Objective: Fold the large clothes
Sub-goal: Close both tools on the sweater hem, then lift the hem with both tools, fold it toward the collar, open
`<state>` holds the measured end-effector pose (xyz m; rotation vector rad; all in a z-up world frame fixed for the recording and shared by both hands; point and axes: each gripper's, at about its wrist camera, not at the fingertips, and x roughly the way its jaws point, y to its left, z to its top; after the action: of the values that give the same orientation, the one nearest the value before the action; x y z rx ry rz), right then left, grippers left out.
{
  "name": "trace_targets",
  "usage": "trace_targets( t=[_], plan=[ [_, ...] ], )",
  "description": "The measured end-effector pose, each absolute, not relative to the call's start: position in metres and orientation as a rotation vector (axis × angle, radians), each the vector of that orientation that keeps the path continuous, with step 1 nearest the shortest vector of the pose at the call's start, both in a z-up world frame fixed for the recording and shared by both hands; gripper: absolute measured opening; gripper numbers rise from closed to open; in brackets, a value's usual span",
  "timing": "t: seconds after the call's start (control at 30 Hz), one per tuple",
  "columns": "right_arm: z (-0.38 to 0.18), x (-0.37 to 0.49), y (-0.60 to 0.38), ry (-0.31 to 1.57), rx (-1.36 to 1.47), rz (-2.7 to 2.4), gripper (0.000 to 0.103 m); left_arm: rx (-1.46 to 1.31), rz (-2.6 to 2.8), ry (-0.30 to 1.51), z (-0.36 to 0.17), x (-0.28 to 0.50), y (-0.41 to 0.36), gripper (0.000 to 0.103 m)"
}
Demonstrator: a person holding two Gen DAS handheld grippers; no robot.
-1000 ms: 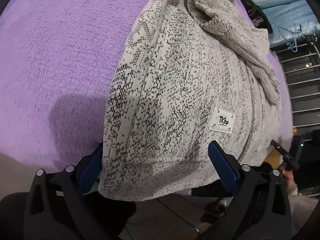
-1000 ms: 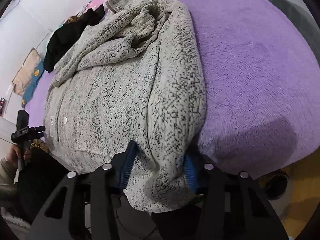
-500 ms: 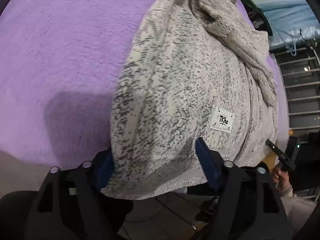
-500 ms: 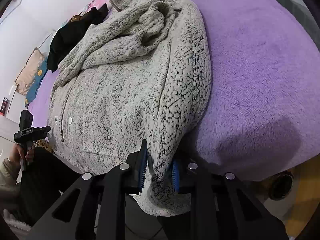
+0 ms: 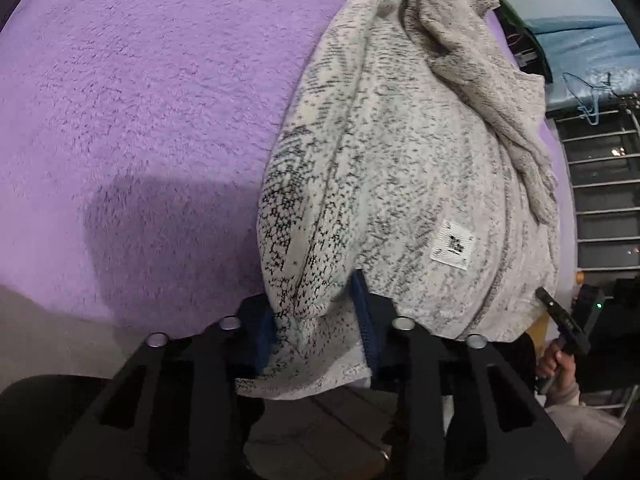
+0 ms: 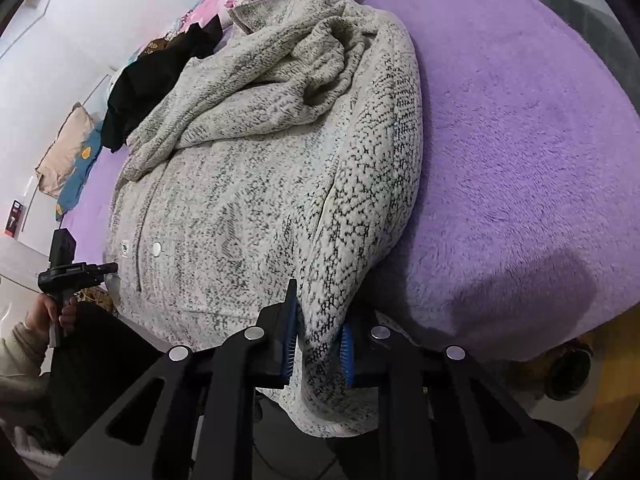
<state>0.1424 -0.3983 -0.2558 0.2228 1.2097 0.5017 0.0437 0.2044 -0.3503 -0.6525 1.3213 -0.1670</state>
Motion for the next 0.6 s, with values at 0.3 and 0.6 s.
trace_targets(
  t=[0.3, 0.6],
  plan=[
    [-0.24, 0.14, -0.401, 1.179, 0.27, 0.528, 0.015, -0.612, -0.214, 1.312, -0.331, 0.049, 0.189, 0.013],
    [-0.221, 0.14, -0.403, 1.138, 0.292, 0.55, 0.015, -0.677, -0.225, 1.324, -0.309, 0.05, 0.19, 0.013]
  ],
)
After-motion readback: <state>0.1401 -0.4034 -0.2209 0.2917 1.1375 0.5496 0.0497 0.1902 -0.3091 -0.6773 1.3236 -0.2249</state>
